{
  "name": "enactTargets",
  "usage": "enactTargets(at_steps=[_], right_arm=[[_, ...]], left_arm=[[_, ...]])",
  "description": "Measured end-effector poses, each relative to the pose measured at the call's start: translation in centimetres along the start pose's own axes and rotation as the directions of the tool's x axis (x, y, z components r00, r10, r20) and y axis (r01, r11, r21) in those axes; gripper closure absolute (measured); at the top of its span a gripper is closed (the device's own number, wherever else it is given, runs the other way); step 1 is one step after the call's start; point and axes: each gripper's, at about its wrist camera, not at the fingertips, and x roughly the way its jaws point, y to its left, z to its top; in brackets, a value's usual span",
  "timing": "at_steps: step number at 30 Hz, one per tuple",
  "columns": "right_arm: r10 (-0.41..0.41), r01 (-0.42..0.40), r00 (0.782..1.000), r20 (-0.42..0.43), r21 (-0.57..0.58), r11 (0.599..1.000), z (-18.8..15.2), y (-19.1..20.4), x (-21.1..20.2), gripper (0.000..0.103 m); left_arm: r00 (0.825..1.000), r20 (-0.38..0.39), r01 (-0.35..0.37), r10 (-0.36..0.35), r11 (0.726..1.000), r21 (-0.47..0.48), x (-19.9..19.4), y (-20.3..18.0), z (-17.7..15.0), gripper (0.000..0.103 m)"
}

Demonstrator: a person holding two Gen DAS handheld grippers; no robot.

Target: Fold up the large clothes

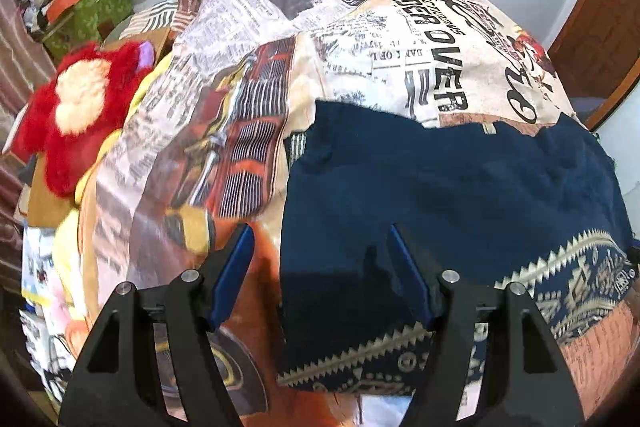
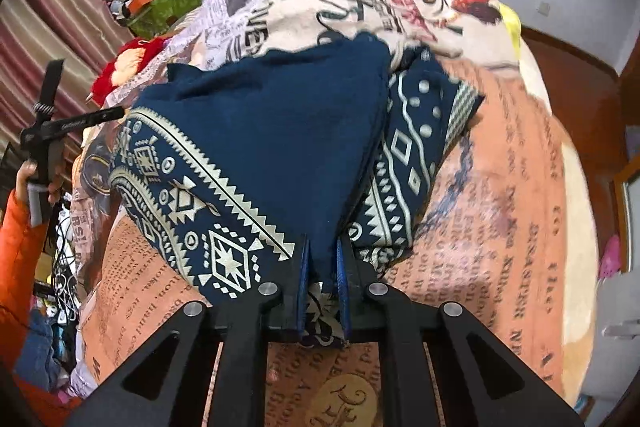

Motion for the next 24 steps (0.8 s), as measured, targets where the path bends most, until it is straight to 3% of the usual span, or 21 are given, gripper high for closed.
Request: enactTargets(at_steps=[6,13,18,24], right_arm=[[-0.066,0.068,0.997,0.050,-0.029,0.997,3.4,-0.4,-1.9,0.089],[-0.085,0.080,0.991,0.106,0.048,0.996,10.1,-2.8,1.7,0.060],[-0.069,0.064,0.996,0.061,0.072,0.995,12.3,-3.9,5.8,0.060],[-0.044,0.041,0.998,0.052,0.068,0.997,11.9,-3.6,7.9,0.060]], left_arm=[[1.000,0.020,0.011,-0.013,0.997,0.080,1.4,-3.0,2.7,0.035],[0.998,-0.037,0.056,-0.051,0.989,0.135,5.0,-6.6,3.8,0.035],[0.997,-0.069,0.042,-0.030,0.983,0.180,7.1,-8.5,3.2,0.035],[0.998,-0.057,0.015,-0.003,0.979,0.205,7.4,-9.2,3.1,0.035]])
